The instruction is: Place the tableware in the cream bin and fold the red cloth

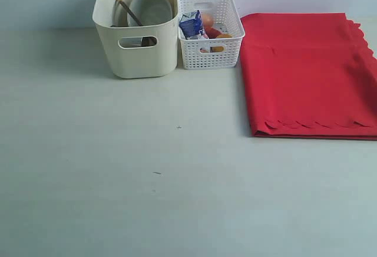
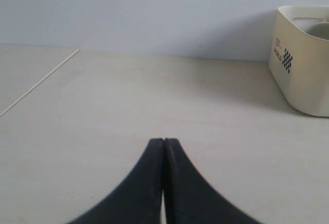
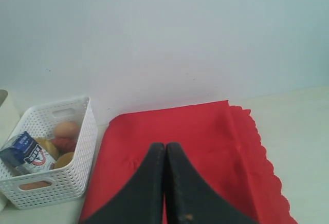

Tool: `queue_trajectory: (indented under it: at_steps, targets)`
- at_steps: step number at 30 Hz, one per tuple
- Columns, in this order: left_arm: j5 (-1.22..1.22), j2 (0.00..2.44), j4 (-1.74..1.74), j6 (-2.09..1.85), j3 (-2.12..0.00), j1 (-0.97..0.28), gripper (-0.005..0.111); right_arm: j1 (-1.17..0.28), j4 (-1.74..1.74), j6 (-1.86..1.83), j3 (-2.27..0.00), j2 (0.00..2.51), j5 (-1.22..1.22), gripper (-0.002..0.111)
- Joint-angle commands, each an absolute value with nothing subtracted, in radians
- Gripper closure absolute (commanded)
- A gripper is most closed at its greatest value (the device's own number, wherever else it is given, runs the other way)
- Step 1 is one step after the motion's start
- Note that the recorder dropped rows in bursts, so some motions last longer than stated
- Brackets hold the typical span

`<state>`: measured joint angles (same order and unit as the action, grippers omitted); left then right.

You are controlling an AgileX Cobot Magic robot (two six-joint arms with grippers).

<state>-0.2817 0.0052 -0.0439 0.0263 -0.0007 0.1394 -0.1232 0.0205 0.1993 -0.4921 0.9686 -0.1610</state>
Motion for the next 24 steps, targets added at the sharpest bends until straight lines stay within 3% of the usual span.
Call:
queue_trajectory:
  at_steps: [1, 14, 24]
  targets:
    - [-0.276, 0.0, -0.037, 0.034, 0.0, 0.141, 0.106, -0.127, 0.017, 0.21, -0.351, 0.769, -0.2, 0.108]
    - [-0.276, 0.0, -0.037, 0.034, 0.0, 0.141, 0.106, -0.127, 0.01, 0.283, -0.084, 0.251, -0.146, 0.108]
    - [-0.276, 0.0, -0.037, 0.034, 0.0, 0.141, 0.106, -0.127, 0.01, 0.279, -0.064, 0.125, 0.096, 0.108]
